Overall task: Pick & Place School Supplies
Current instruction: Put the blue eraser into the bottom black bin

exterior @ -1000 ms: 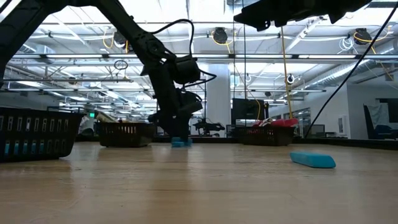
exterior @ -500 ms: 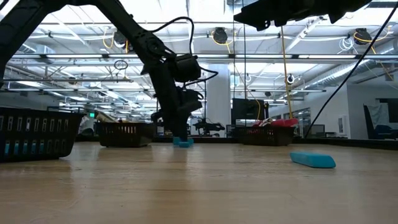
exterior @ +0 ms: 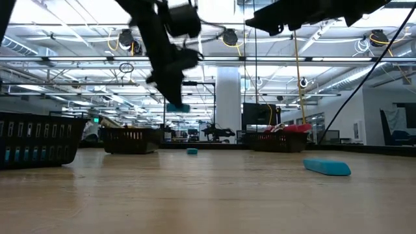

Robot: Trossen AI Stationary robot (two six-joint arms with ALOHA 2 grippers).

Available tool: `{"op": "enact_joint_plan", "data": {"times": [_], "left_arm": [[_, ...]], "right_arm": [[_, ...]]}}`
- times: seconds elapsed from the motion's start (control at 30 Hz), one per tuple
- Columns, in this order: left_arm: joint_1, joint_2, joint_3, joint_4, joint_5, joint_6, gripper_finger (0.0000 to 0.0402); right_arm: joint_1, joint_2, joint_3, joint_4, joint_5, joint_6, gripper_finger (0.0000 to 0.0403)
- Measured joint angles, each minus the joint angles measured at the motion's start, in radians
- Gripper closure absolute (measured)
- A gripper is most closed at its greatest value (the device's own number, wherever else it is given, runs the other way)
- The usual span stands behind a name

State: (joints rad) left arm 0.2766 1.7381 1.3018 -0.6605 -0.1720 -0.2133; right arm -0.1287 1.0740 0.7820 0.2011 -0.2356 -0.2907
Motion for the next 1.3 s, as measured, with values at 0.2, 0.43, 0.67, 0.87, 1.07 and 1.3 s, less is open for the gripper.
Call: {"op": "enact_joint_plan", "data": {"times": [0.2, 0.43, 0.67, 0.87, 1.07, 1.3], "left_arm": [[-0.176, -0.138, -0.007, -0.226, -0.091, -0.108, 0.0377], [-0.394, -0.32, -0.179, -0.273, -0.086, -0.388, 0.0377], [-0.568, -0.358, -0.37, -0.19, 0.0, -0.643, 0.0377], [-0.679, -0.358, -0.434, -0.156, 0.048, -0.78, 0.0377], [-0.766, -0.357, -0.434, -0.156, 0.06, -0.849, 0.0377], [-0.79, -0.361, -0.443, -0.17, 0.063, -0.865, 0.0377]], "right_arm": [[0.0, 0.007, -0.055, 0.009, -0.003, 0.039, 0.0195], [0.018, 0.006, -0.067, 0.037, -0.003, 0.067, 0.0195], [0.061, 0.006, -0.067, 0.088, 0.004, 0.079, 0.0195], [0.078, 0.006, -0.067, 0.088, 0.053, 0.11, 0.0195], [0.079, 0.006, -0.067, 0.095, 0.057, 0.139, 0.0195], [0.079, 0.006, -0.067, 0.094, 0.061, 0.152, 0.0195]]}}
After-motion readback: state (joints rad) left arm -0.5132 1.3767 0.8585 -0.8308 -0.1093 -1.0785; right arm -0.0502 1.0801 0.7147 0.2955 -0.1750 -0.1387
